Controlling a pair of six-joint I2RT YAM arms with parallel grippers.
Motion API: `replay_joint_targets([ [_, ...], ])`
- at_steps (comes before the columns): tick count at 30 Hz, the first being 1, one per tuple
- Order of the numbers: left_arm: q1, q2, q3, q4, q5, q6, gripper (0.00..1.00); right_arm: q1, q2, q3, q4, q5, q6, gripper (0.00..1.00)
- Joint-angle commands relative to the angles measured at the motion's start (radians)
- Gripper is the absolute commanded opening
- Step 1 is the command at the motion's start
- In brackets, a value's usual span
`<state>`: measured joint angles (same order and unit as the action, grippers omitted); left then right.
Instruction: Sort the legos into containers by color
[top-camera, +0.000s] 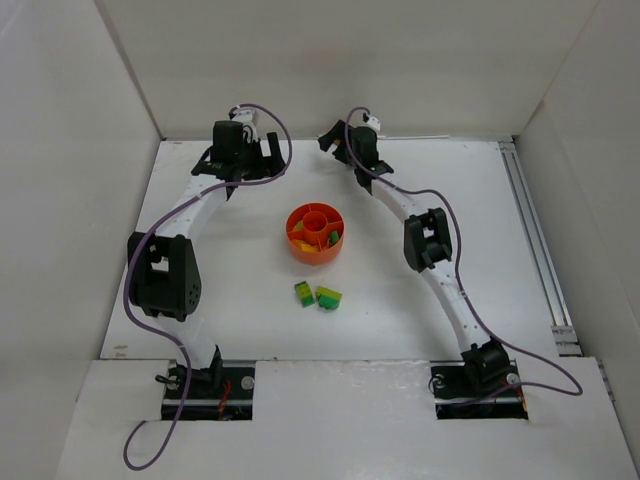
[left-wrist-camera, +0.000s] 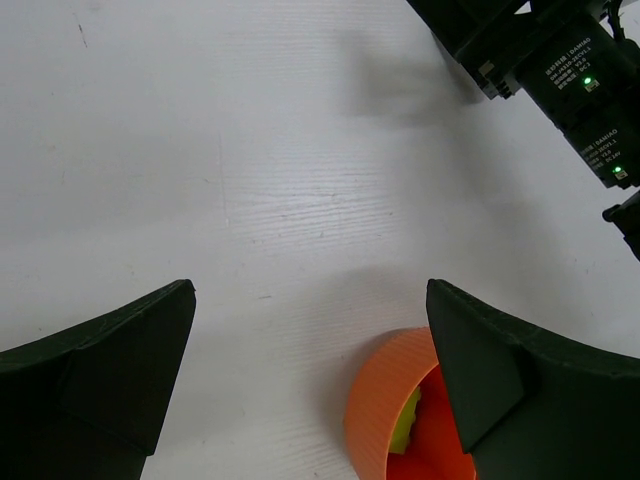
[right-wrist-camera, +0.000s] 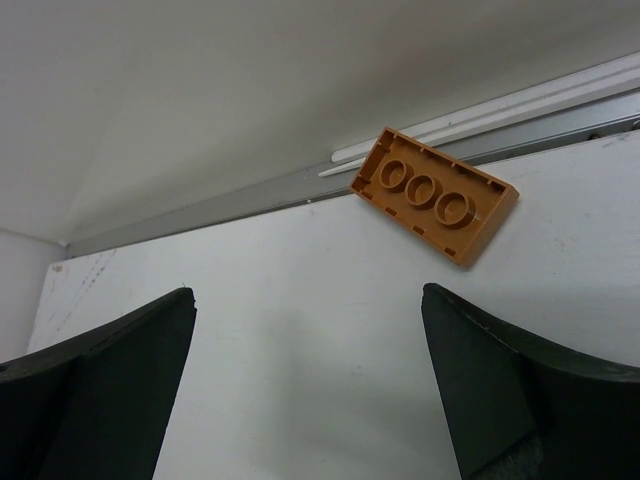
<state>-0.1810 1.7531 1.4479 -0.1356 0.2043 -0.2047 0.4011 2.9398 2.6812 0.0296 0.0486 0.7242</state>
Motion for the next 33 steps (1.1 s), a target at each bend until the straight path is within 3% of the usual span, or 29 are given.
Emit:
replay_joint_targets([
  [1, 0.005, -0.038, 0.02, -0.004, -0.014, -0.012, 0.99, -0.01, -0.079, -0.006, -0.031, -0.007, 0.007, 1.0],
  [8, 0.005, -0.029, 0.019, 0.011, -0.014, -0.012, 0.99, -0.01, -0.117, -0.024, 0.111, -0.032, -0.072, 1.0],
  [13, 0.014, -0.029, 0.009, 0.021, -0.005, -0.012, 0.99, -0.01, -0.117, -0.011, 0.122, 0.013, -0.081, 1.0],
  [25, 0.023, 0.022, 0.046, 0.03, 0.032, -0.012, 0.99, -0.01, -0.007, 0.065, 0.19, 0.106, -0.062, 1.0],
  [33, 0.032, 0.068, 0.078, 0.001, 0.041, -0.012, 0.99, -0.01, 0.061, 0.088, 0.247, 0.083, -0.011, 1.0],
])
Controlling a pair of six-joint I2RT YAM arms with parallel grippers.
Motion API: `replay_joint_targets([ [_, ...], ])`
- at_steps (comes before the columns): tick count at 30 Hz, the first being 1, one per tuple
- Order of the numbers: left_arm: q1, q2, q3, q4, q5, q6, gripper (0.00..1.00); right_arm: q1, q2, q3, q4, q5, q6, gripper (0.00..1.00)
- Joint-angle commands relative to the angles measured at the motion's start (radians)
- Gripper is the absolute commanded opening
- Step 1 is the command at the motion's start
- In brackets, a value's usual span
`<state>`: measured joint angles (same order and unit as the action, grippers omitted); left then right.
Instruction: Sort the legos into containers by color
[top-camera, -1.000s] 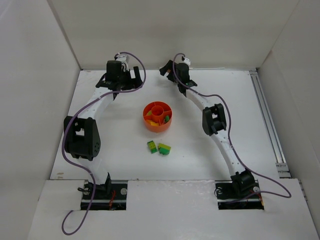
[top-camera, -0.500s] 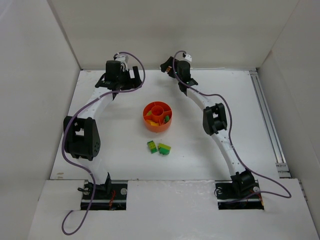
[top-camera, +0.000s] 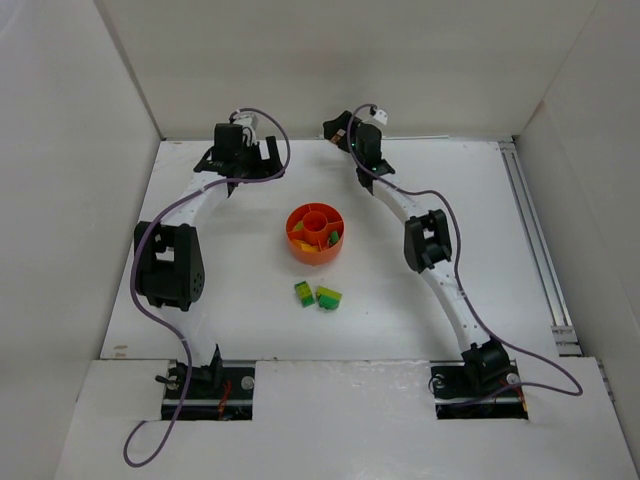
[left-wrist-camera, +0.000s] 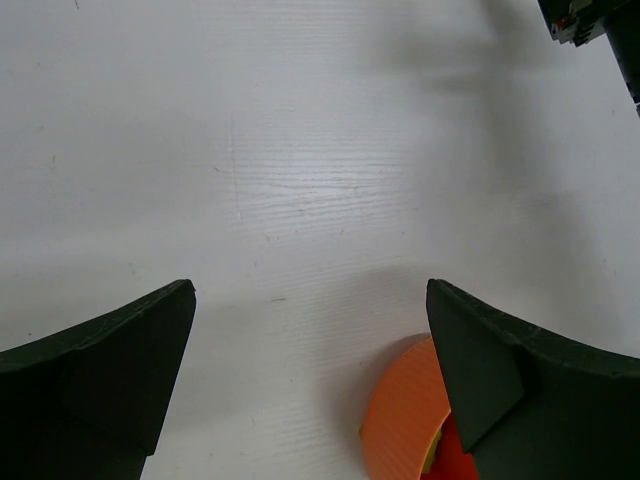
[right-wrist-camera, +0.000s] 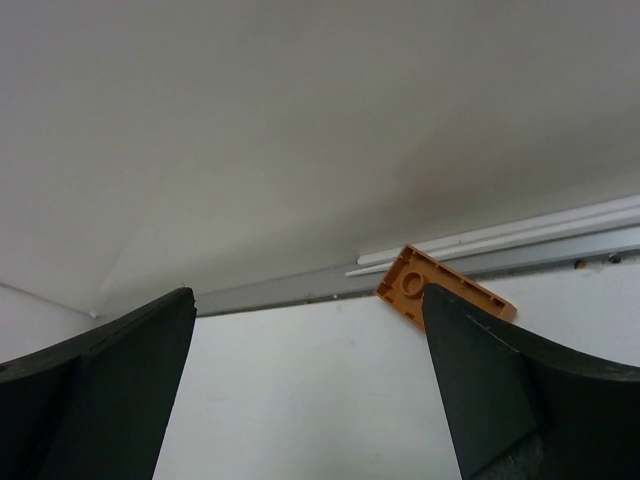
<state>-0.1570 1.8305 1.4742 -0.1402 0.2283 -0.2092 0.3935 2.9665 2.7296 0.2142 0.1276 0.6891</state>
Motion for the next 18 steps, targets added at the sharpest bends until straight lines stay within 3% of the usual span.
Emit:
replay_joint_targets([
  [1, 0.008, -0.01, 0.052, 0.005, 0.017, -0.007, 0.99, -0.002, 0.034, 0.039, 0.062, -0.005, 0.033, 1.0],
  [11, 0.008, -0.01, 0.034, 0.005, 0.017, -0.016, 0.99, -0.002, 0.043, 0.01, 0.025, -0.029, 0.043, 1.0],
  [18, 0.008, -0.019, 0.034, -0.004, 0.008, -0.016, 0.99, -0.002, -0.078, -0.102, -0.125, -0.074, -0.012, 1.0],
])
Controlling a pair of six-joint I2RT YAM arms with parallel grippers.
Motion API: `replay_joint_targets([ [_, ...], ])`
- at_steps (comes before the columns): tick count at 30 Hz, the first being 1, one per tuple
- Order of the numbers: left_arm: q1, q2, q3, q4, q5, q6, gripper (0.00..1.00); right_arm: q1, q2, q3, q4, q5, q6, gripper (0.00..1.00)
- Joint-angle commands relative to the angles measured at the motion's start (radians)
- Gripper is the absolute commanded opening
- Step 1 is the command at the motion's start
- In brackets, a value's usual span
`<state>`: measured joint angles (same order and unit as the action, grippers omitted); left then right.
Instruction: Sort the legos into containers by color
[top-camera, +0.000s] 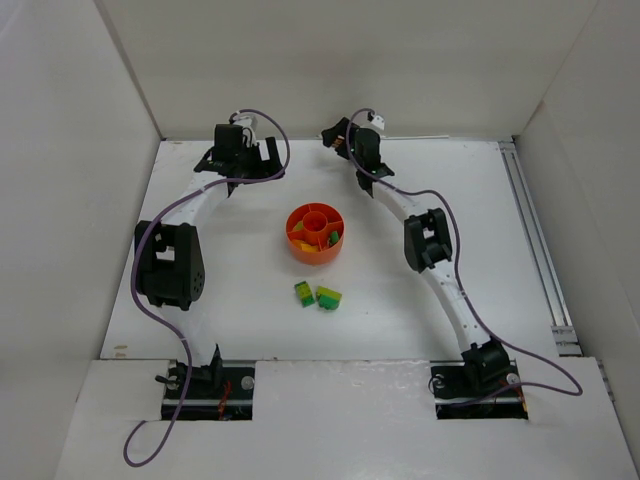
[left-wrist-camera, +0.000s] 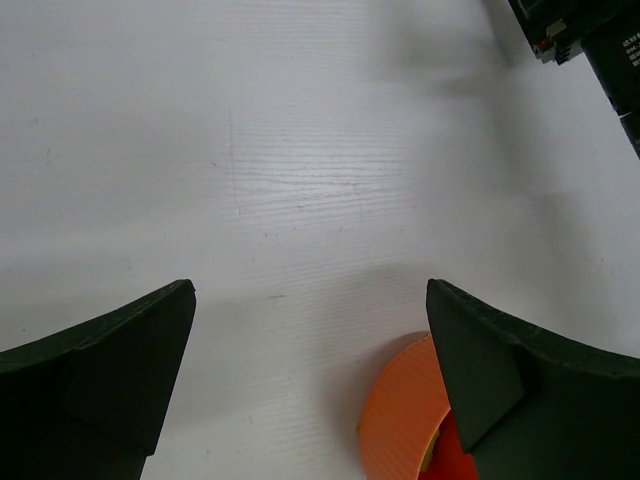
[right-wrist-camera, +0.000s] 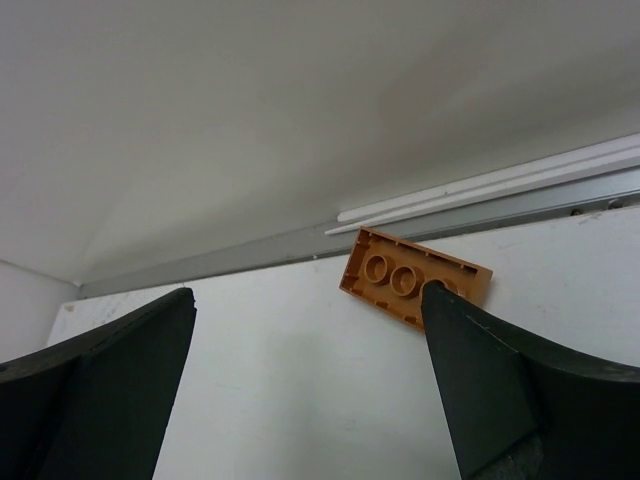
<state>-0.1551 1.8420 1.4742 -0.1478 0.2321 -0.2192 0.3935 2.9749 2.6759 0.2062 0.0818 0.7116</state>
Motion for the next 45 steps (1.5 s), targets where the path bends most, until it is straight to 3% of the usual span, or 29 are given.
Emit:
replay_joint_targets([
  [1, 0.006, -0.041, 0.034, 0.004, 0.004, -0.006, 0.99, -0.002, -0.126, -0.063, -0.167, -0.019, -0.067, 1.0],
  [4, 0.006, -0.05, 0.023, 0.013, 0.004, -0.006, 0.99, -0.012, -0.219, -0.154, -0.282, -0.008, -0.107, 1.0],
  [9, 0.006, -0.059, 0.005, 0.022, 0.013, -0.006, 0.99, -0.047, -0.367, -0.385, -0.327, -0.05, -0.161, 1.0],
  [13, 0.006, -0.069, 0.005, 0.022, 0.026, -0.006, 0.99, -0.056, -0.523, -0.61, -0.407, 0.039, -0.262, 1.0],
  [24, -0.027, -0.142, -0.038, 0.051, 0.035, -0.016, 0.99, -0.065, -0.927, -1.08, -0.445, 0.108, -0.399, 1.0],
  [29, -0.037, -0.174, -0.049, 0.062, 0.035, -0.034, 0.99, -0.065, -0.917, -1.039, -0.427, 0.154, -0.477, 1.0],
  [35, -0.037, -0.194, -0.06, 0.073, 0.035, -0.043, 0.99, -0.065, -0.736, -0.762, -0.488, 0.144, -0.561, 1.0],
  [39, -0.037, -0.194, -0.06, 0.073, 0.024, -0.043, 0.99, -0.074, -0.641, -0.644, -0.531, 0.21, -0.584, 1.0],
  [45, -0.037, -0.194, -0.06, 0.073, 0.015, -0.034, 0.99, -0.088, -0.518, -0.451, -0.628, 0.184, -0.615, 1.0],
])
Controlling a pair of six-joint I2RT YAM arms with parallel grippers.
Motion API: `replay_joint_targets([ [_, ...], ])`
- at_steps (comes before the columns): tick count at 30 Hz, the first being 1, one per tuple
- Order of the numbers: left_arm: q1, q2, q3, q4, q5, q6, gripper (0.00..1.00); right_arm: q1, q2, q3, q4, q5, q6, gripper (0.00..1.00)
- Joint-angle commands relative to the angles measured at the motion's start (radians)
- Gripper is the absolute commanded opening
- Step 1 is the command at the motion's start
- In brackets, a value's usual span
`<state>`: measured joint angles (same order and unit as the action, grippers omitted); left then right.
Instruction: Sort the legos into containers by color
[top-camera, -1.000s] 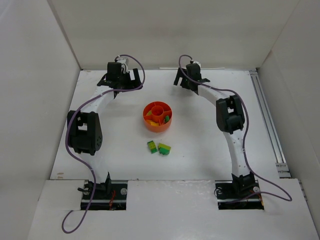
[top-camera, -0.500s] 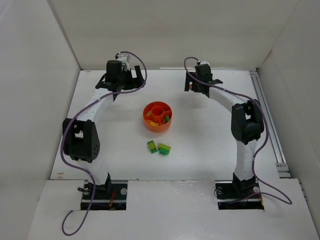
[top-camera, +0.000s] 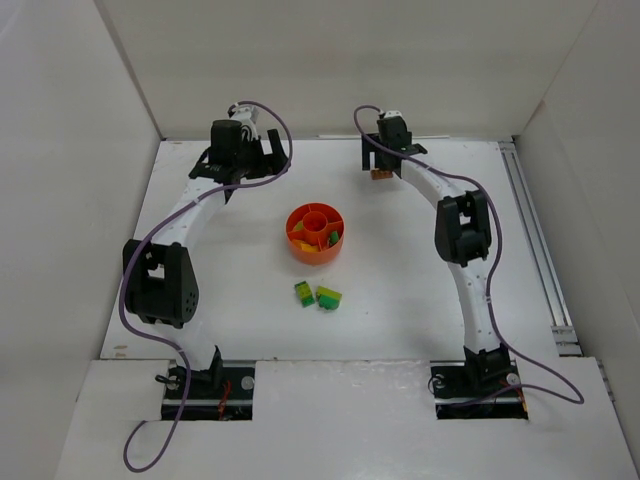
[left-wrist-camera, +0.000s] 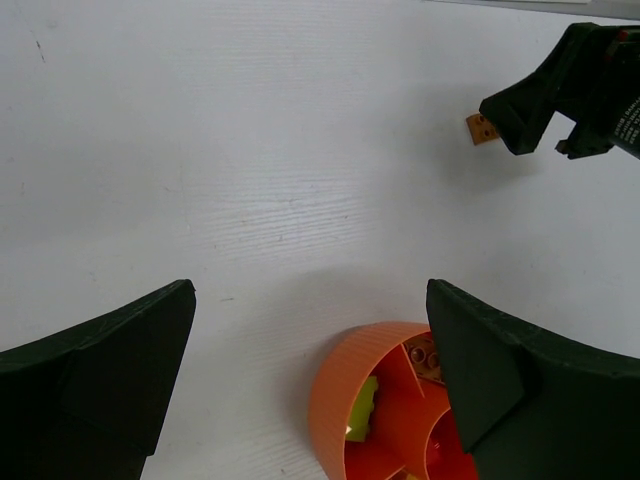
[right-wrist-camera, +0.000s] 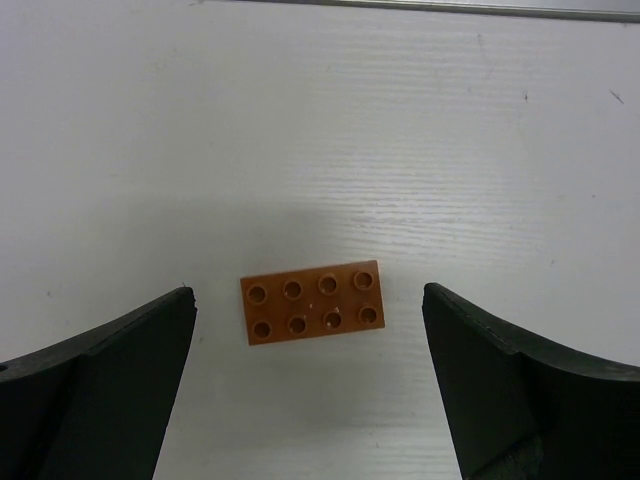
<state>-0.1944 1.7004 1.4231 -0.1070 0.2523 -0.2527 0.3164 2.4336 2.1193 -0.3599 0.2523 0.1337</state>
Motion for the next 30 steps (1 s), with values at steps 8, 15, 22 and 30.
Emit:
replay_joint_targets([
  [8, 0.003, -0.044, -0.009, 0.032, -0.015, 0.009, 0.99, -0.011, 0.065, 0.123, -0.094, -0.031, -0.055, 0.97],
  [15, 0.003, -0.044, -0.018, 0.032, -0.015, 0.009, 0.99, -0.011, 0.087, 0.123, -0.172, -0.096, -0.068, 0.95],
  [22, 0.003, -0.053, -0.027, 0.041, -0.015, 0.009, 0.99, -0.011, 0.146, 0.232, -0.243, -0.085, -0.068, 0.95],
  [30, 0.003, -0.062, -0.036, 0.041, -0.024, 0.018, 0.99, -0.011, 0.168, 0.268, -0.272, -0.085, -0.048, 0.66],
])
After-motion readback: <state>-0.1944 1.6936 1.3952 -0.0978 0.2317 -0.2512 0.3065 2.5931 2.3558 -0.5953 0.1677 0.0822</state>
